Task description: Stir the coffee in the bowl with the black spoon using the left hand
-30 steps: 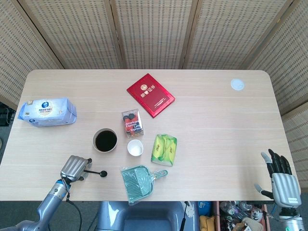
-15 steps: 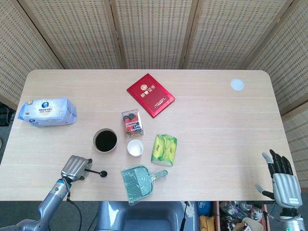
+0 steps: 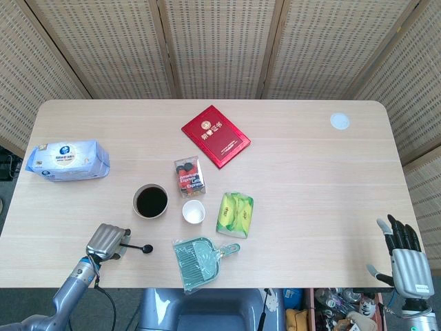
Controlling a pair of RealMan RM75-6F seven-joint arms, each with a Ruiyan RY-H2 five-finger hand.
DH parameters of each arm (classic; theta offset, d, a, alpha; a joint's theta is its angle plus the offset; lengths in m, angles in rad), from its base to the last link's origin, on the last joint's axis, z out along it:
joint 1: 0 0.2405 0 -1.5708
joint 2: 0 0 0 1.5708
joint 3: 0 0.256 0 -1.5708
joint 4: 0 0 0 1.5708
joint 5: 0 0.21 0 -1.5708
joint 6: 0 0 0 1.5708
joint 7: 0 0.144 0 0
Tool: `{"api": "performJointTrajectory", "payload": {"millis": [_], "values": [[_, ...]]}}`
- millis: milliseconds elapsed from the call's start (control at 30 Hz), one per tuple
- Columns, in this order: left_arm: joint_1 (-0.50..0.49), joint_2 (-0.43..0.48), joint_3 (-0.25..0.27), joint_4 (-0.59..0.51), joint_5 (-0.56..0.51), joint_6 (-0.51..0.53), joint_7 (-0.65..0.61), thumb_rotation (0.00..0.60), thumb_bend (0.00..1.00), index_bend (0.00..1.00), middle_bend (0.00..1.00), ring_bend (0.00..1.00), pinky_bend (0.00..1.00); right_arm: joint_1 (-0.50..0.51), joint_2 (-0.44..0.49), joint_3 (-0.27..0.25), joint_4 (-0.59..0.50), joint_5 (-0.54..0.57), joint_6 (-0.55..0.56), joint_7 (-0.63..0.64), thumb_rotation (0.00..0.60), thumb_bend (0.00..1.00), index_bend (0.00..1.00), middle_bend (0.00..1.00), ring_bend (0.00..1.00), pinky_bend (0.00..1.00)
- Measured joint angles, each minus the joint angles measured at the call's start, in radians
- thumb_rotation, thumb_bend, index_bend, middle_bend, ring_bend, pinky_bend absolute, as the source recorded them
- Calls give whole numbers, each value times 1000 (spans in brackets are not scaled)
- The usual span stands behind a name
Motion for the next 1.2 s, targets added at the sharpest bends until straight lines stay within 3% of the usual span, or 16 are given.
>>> {"api": "performJointTrajectory", "payload": {"millis": [833,1200], "values": [[-20,64,-10,-55,5,52,55,600,411,654,811,716,701,-3,-3,2,15,-1,2,20,600,235,67,23,0,0],[-58,167,-37,-111,103,159,209,600,413,672,811,716,701,-2,-4,0,15,-12,6,24,600,235,67,23,0,0]]}}
